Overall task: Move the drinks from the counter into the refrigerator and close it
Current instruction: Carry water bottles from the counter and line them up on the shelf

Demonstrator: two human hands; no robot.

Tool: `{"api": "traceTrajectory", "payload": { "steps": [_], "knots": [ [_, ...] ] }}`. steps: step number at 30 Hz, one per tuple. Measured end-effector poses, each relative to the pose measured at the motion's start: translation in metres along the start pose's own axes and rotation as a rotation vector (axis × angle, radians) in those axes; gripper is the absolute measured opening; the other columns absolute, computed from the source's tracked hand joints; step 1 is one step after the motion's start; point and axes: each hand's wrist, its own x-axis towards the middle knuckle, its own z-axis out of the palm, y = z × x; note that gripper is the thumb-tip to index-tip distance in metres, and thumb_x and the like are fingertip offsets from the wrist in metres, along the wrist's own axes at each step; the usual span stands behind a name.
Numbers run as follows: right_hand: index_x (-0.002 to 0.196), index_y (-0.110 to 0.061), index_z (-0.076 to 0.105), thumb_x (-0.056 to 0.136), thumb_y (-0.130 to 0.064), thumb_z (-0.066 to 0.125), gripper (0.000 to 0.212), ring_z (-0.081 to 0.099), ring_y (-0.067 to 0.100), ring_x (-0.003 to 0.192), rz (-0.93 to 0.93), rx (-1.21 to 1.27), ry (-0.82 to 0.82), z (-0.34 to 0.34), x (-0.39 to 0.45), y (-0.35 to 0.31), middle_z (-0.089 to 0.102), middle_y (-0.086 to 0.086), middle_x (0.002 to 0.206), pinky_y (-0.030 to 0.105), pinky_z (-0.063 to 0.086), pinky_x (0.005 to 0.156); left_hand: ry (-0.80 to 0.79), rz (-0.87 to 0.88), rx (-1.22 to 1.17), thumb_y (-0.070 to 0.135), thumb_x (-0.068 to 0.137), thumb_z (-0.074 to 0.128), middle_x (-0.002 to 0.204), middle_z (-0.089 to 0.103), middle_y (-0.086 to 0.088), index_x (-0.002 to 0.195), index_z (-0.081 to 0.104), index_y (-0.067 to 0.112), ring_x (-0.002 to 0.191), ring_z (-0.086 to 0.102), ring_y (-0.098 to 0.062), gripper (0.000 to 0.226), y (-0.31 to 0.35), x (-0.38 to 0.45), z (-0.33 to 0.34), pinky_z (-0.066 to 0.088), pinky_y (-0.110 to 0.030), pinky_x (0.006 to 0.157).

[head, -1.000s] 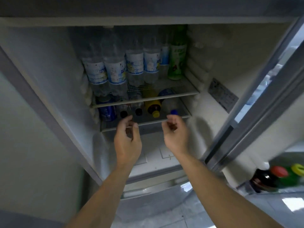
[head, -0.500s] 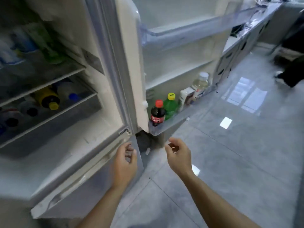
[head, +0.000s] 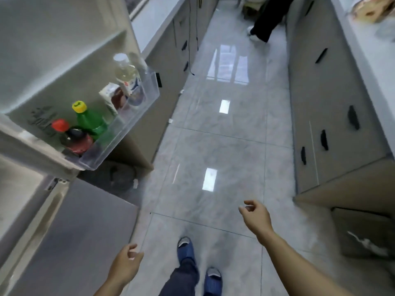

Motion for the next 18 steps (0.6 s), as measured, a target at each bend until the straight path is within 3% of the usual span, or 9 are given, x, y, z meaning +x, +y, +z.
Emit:
{"api": "traceTrajectory", "payload": {
  "steps": [2, 5, 10, 14, 18],
  "knots": [
    [0.11, -0.019, 0.063, 0.087, -0.026, 0.072, 0.026, 0.064, 0.019, 0.085, 0.081, 0.022, 0.014, -0.011, 0.003, 0.02, 0.065, 0.0, 0.095, 0.033, 0.052, 0.076, -0.034, -0.065, 0.031, 0.017, 0.085, 0.073, 0.106, 0.06, -0.013, 0.122, 0.06, 0.007, 0.087, 0.063, -0.033, 0.041, -0.003, 0.005, 0.003, 0.055, -0.04, 0.074],
    [0.11, -0.018, 0.063, 0.086, -0.025, 0.072, 0.027, 0.064, 0.022, 0.086, 0.198, 0.044, 0.022, -0.024, 0.005, 0.044, 0.065, 0.002, 0.097, 0.039, 0.054, 0.08, -0.08, -0.137, 0.09, 0.017, 0.085, 0.072, 0.098, 0.058, -0.011, 0.125, 0.059, 0.004, 0.072, 0.06, -0.024, 0.044, 0.003, 0.017, 0.007, 0.054, -0.033, 0.061],
    [0.111, -0.015, 0.062, 0.087, -0.023, 0.07, 0.027, 0.063, 0.022, 0.087, 0.358, 0.066, 0.078, -0.035, -0.001, 0.067, 0.065, 0.005, 0.098, 0.043, 0.055, 0.085, -0.142, -0.092, 0.099, 0.016, 0.088, 0.068, 0.094, 0.06, -0.011, 0.126, 0.059, 0.006, 0.069, 0.057, -0.022, 0.039, 0.049, 0.047, 0.02, 0.056, -0.035, 0.063],
    [0.114, -0.012, 0.06, 0.09, -0.022, 0.067, 0.027, 0.064, 0.026, 0.088, 0.454, 0.089, 0.116, -0.039, -0.005, 0.078, 0.065, 0.008, 0.105, 0.041, 0.056, 0.078, -0.236, 0.026, 0.055, 0.018, 0.093, 0.061, 0.082, 0.06, -0.009, 0.126, 0.056, 0.013, 0.068, 0.056, -0.024, 0.034, 0.119, 0.081, 0.033, 0.055, -0.036, 0.07],
    [0.115, -0.01, 0.06, 0.091, -0.02, 0.067, 0.026, 0.063, 0.029, 0.095, 0.545, 0.126, 0.138, -0.04, -0.004, 0.088, 0.064, 0.011, 0.111, 0.037, 0.053, 0.072, -0.294, 0.154, 0.014, 0.022, 0.093, 0.062, 0.088, 0.06, -0.007, 0.124, 0.053, 0.019, 0.073, 0.059, -0.022, 0.032, 0.195, 0.119, 0.05, 0.056, -0.04, 0.075]
  ]
}}
